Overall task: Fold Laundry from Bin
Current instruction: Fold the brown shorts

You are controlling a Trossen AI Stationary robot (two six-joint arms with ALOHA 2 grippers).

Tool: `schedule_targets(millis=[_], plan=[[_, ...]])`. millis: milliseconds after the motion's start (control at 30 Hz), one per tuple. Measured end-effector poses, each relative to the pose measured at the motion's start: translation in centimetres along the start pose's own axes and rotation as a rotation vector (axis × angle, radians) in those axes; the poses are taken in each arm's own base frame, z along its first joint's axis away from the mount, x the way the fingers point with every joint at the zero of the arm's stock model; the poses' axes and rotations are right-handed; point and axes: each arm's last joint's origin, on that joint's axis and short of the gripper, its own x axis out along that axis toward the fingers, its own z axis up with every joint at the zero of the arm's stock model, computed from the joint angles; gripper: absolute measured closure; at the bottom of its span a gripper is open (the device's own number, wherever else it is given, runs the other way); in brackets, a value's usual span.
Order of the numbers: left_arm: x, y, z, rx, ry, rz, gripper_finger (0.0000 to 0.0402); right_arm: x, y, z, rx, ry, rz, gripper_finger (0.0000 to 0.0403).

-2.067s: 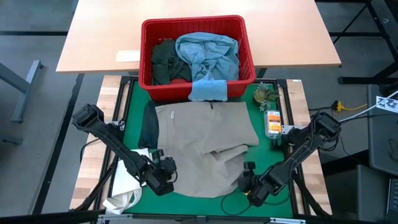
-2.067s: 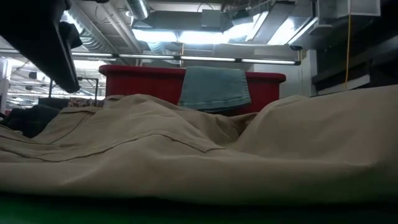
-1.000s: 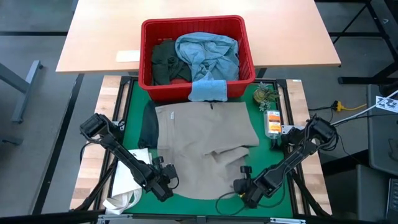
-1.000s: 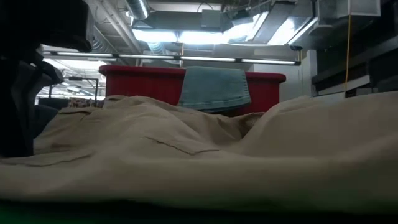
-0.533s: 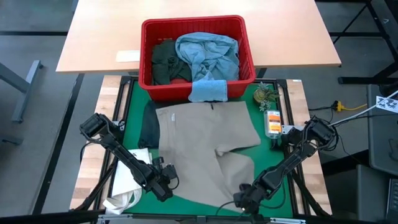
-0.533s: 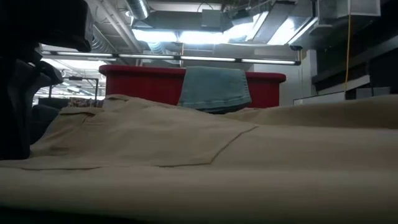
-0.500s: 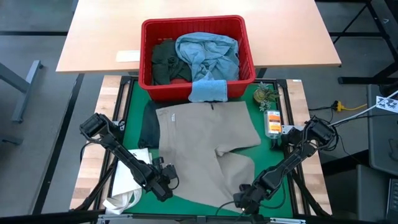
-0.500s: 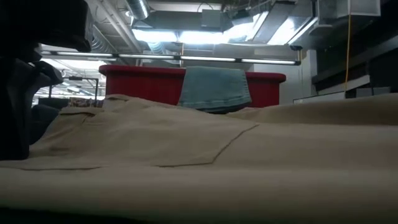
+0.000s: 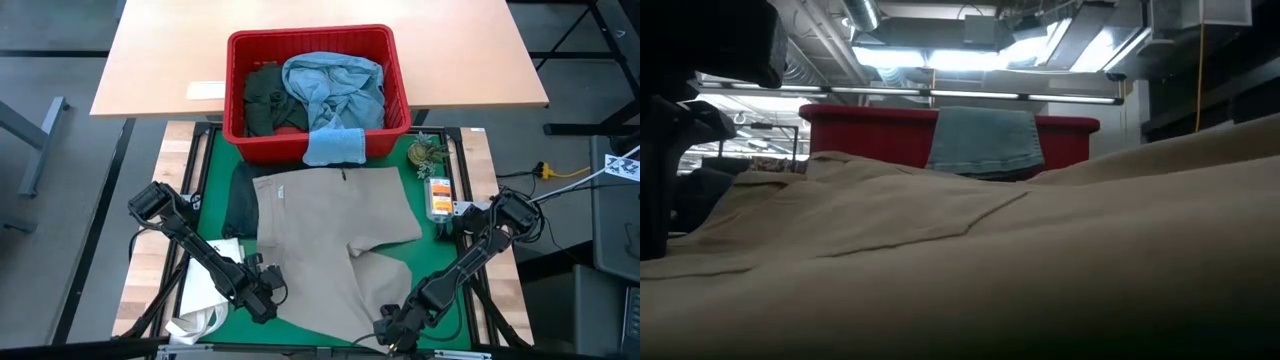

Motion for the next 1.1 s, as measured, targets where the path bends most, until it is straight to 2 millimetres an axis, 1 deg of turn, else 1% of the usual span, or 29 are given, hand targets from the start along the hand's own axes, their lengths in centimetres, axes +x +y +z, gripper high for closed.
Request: schedule_targets(millis=[333, 400, 500, 667, 767, 833, 900, 1033, 1100], plan=[[0.0, -0.1, 0.0, -0.002, -0.004, -0.006, 0.0398, 0.0, 0.0, 0.0, 0.005, -0.002, 0.0, 0.0392], [0.0, -0.1, 0.0, -0.003, -0.004, -0.007, 0.0398, 0.0, 0.0, 0.0, 0.008, -0.003, 0.0, 0.0387], [0.0, -0.1, 0.0, -0.003, -0.005, -0.008, 0.0398, 0.0, 0.0, 0.0, 0.02, -0.002, 0.001, 0.0361], [0.0, -0.1, 0.1, -0.004, -0.007, -0.01, 0.0398, 0.0, 0.0, 0.0, 0.034, -0.001, 0.001, 0.0291], [0.0, -0.1, 0.1, -0.005, -0.008, -0.012, 0.0398, -0.1, 0.0, 0.0, 0.027, 0.028, 0.033, 0.026], [0.0, -0.1, 0.1, -0.005, -0.008, -0.012, 0.0398, -0.1, 0.1, 0.0, 0.03, 0.091, 0.104, 0.0248], [0.0, -0.1, 0.1, -0.005, -0.008, -0.013, 0.0398, -0.5, 0.5, -0.2, 0.02, 0.117, 0.139, 0.0242], [0.0, -0.1, 0.1, -0.004, -0.008, -0.013, 0.0398, -1.7, 2.1, -0.6, -0.019, 0.073, 0.147, 0.024], [0.0, -0.1, 0.1, -0.004, -0.008, -0.013, 0.0398, -2.4, 2.6, -1.0, -0.027, 0.029, 0.092, 0.024]])
